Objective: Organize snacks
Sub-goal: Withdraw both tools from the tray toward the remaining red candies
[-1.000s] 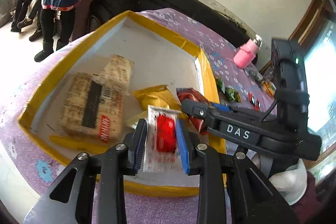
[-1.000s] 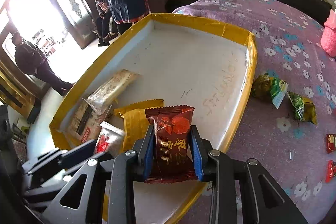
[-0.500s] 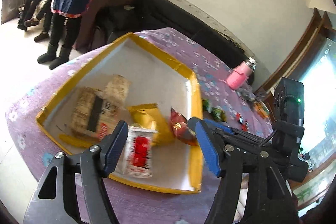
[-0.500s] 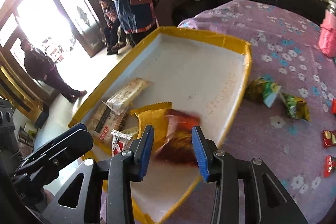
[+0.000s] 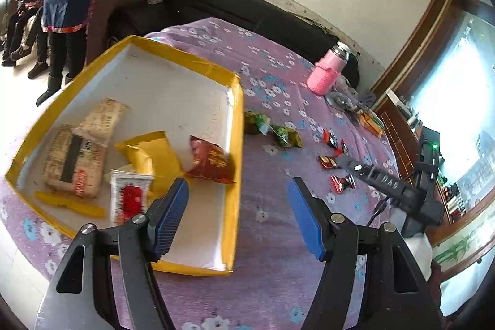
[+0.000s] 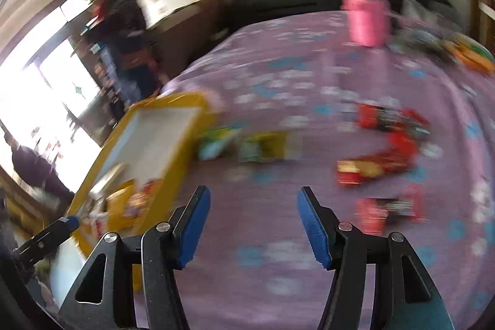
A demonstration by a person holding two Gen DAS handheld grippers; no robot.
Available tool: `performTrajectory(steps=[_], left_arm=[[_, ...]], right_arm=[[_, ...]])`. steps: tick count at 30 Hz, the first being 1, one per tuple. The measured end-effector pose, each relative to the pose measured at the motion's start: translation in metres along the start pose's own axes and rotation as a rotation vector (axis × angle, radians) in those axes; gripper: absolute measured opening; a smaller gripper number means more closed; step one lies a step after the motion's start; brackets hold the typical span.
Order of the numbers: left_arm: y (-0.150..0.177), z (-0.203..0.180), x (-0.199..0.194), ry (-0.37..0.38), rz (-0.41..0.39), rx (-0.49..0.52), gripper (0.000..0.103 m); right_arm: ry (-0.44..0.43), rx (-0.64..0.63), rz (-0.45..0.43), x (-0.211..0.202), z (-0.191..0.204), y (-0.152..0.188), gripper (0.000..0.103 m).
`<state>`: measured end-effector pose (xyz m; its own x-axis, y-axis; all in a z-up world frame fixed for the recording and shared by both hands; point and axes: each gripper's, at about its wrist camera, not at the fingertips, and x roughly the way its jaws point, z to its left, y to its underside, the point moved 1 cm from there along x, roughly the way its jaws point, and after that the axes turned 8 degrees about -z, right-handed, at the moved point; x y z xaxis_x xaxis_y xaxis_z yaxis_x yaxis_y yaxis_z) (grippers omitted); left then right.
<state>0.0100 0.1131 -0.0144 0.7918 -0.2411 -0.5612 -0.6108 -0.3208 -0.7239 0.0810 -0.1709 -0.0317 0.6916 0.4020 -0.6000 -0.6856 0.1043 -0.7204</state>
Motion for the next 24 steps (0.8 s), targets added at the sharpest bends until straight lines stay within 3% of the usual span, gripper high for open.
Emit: performTrajectory(steps=[5,8,16,19,20,22,24], left_arm=[[0.014,-0.029,0.029,0.044,0.093,0.056,0.066],[0.018,-0.049,0.037,0.064,0.121,0.108,0.066],[0.020,-0.069,0.052,0.045,0.152,0.201,0.066],[0.010,-0.082,0.065,0.042,0.150,0.235,0.066],[0.007,-0.089,0.071,0.047,0.153,0.249,0.066],[0.004,-0.103,0.084,0.056,0.161,0.286,0.066],[0.003,-0.121,0.100,0.073,0.170,0.346,0.066]], right_arm=[[0.098,0.099,-0.018,-0.012,-0.065,-0.008,0.062],[0.105,0.128,0.002,-0.004,-0.084,-0.010,0.062],[0.171,0.067,0.064,0.021,-0.079,0.009,0.062],[0.207,-0.024,0.058,0.027,-0.066,0.014,0.062],[0.213,-0.045,0.057,0.029,-0.064,0.015,0.059],[0.247,-0.102,0.061,0.030,-0.060,0.017,0.037],[0.232,-0.096,0.066,0.027,-0.065,0.016,0.036]])
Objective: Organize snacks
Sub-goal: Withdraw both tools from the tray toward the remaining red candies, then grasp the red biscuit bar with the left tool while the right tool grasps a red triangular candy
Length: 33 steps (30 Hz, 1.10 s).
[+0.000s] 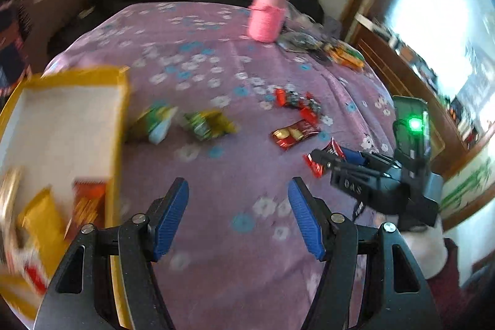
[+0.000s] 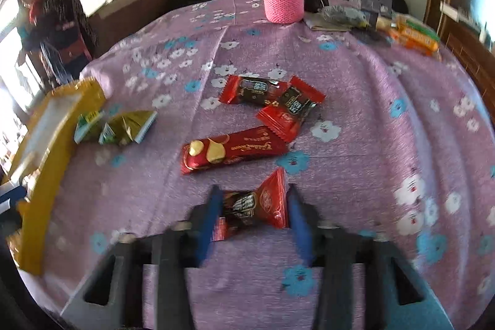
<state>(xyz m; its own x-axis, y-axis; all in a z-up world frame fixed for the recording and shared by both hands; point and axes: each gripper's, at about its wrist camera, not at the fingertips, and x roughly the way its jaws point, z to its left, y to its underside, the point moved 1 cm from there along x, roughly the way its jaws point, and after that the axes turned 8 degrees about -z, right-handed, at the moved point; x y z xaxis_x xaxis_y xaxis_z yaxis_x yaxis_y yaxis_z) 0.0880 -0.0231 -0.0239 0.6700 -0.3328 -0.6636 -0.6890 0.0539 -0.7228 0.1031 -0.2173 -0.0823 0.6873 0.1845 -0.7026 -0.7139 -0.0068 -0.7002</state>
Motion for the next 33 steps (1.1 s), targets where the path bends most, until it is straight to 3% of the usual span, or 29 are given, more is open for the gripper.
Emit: performTrajectory(steps=[5,11,15,18,19,20,21,22,33], left_arm=[[-0.017,-0.043,0.059,0.070,0.076,0.174,0.066],[-0.025,-0.077,0.113,0.142,0.132,0.350,0.065],[-0.022,-0.082,0.140,0.134,0.166,0.413,0.066],[-0.020,-0.084,0.144,0.144,0.143,0.421,0.067],[-0.020,-0.085,0.143,0.145,0.149,0.412,0.058],[-0.020,-0.086,0.142,0.152,0.146,0.409,0.034],[-0.020,-0.087,0.142,0.175,0.152,0.405,0.024],[-0.019,-0.088,0.141,0.182,0.164,0.393,0.021],[-0.014,-0.060,0.095,0.133,0.094,0.262,0.021]], right_arm=[[0.024,0.079,-0.001,-0.004,-0.031,-0.004,0.034],[-0.057,0.239,-0.015,-0.003,-0.069,-0.008,0.035],[-0.066,0.254,-0.014,-0.004,-0.072,-0.009,0.035],[-0.071,0.262,-0.012,-0.004,-0.074,-0.009,0.035],[-0.072,0.264,-0.012,-0.004,-0.074,-0.009,0.035],[-0.072,0.264,-0.013,-0.003,-0.073,-0.009,0.035],[-0.072,0.263,-0.013,-0.003,-0.073,-0.010,0.035],[-0.070,0.262,-0.013,-0.003,-0.073,-0.010,0.035],[-0.090,0.302,-0.054,-0.011,-0.078,-0.010,0.035]])
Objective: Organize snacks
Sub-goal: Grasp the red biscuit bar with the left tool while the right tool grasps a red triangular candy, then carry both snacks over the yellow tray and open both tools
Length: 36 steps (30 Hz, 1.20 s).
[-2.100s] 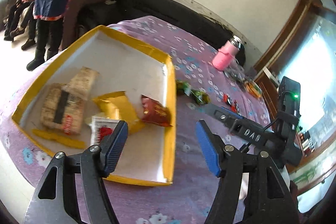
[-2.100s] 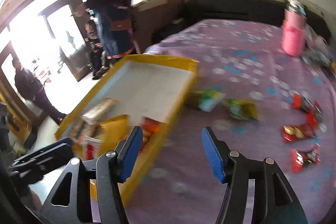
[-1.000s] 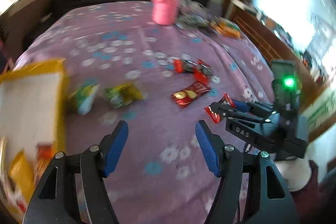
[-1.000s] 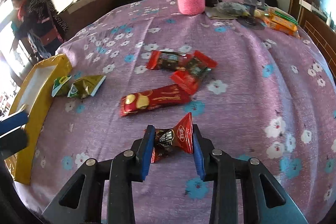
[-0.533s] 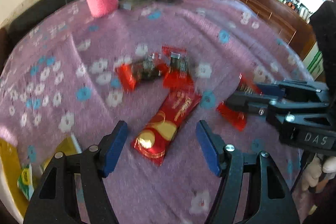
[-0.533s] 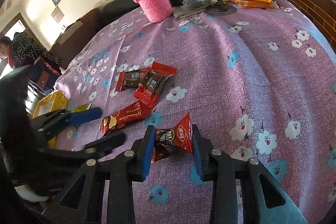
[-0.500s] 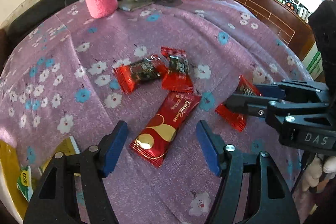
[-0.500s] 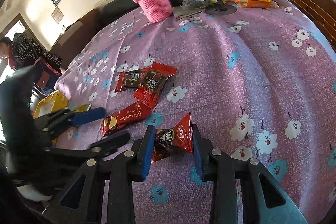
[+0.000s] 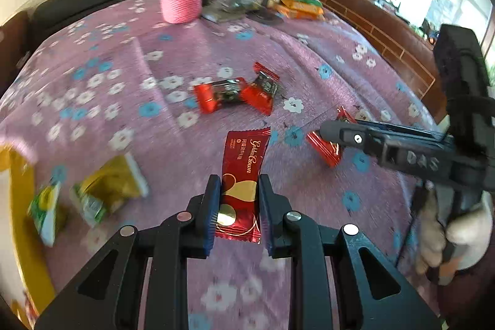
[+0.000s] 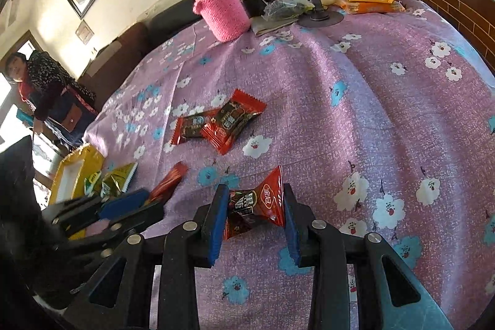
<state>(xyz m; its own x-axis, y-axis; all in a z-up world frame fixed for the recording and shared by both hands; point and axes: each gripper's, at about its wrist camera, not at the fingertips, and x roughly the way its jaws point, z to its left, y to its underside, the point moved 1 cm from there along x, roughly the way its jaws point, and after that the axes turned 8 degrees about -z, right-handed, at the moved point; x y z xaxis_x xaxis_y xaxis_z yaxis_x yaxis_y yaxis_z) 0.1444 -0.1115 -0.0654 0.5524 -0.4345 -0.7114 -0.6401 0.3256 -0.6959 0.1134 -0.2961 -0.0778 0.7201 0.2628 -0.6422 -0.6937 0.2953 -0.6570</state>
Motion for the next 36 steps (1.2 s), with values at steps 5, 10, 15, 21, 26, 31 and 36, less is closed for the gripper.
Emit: performTrajectory(steps=[5,10,15,21,26,31,36], left_arm=[[0.009,0.014,-0.031,-0.013,-0.042,-0.068,0.021],[0.019,0.029,-0.074,-0.040,-0.110,-0.143,0.021],[0.041,0.061,-0.128,-0.105,-0.190,-0.261,0.021],[0.076,0.114,-0.182,-0.240,-0.241,-0.374,0.021],[0.099,0.156,-0.203,-0.324,-0.236,-0.434,0.022],[0.106,0.189,-0.205,-0.356,-0.218,-0.462,0.022],[0.105,0.216,-0.196,-0.370,-0.180,-0.489,0.022]], right_arm=[[-0.031,-0.022,-0.022,-0.003,0.008,0.002,0.034],[-0.068,-0.032,-0.058,-0.009,0.013,0.001,0.034],[-0.085,-0.053,-0.068,-0.009,0.022,0.006,0.034],[-0.092,-0.114,-0.065,-0.011,0.046,0.016,0.034],[-0.164,-0.172,-0.054,-0.028,0.092,0.025,0.034],[-0.262,-0.250,-0.006,-0.033,0.157,0.032,0.034],[-0.348,-0.309,0.077,-0.018,0.220,0.042,0.034]])
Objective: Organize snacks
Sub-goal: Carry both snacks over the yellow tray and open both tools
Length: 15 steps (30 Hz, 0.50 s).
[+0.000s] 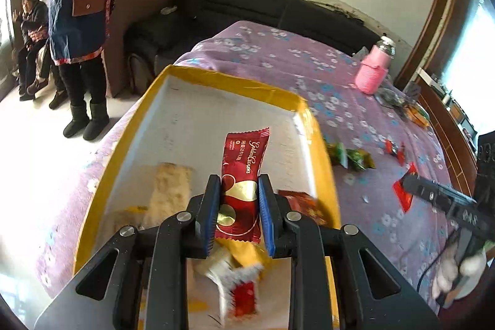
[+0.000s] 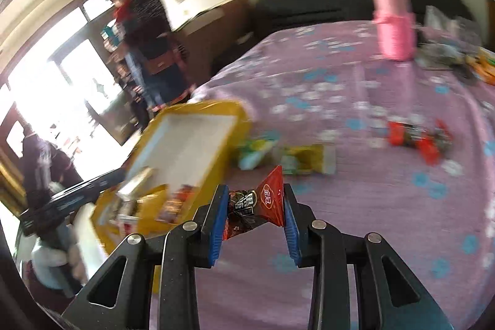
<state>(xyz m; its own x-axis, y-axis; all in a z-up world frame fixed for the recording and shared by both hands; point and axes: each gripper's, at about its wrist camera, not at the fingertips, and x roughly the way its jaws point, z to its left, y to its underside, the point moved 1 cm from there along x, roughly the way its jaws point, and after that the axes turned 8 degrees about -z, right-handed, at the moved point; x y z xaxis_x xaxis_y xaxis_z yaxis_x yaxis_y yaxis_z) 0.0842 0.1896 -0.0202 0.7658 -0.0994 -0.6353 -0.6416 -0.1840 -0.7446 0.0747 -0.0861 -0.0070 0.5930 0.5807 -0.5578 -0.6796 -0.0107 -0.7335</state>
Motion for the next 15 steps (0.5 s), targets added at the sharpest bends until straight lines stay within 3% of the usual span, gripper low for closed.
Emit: performTrajectory(steps=[8,15], left_arm=[[-0.009,0.025,0.033,-0.034,0.078,-0.044,0.022],[-0.008,0.044,0.041,-0.011,0.101,-0.130,0.022]], right_arm=[[-0.053,-0.124,0.139,0.079,0.081,0.002,0.034],[-0.038,-0.194,0.205,0.125,0.113,0.012,0.037]])
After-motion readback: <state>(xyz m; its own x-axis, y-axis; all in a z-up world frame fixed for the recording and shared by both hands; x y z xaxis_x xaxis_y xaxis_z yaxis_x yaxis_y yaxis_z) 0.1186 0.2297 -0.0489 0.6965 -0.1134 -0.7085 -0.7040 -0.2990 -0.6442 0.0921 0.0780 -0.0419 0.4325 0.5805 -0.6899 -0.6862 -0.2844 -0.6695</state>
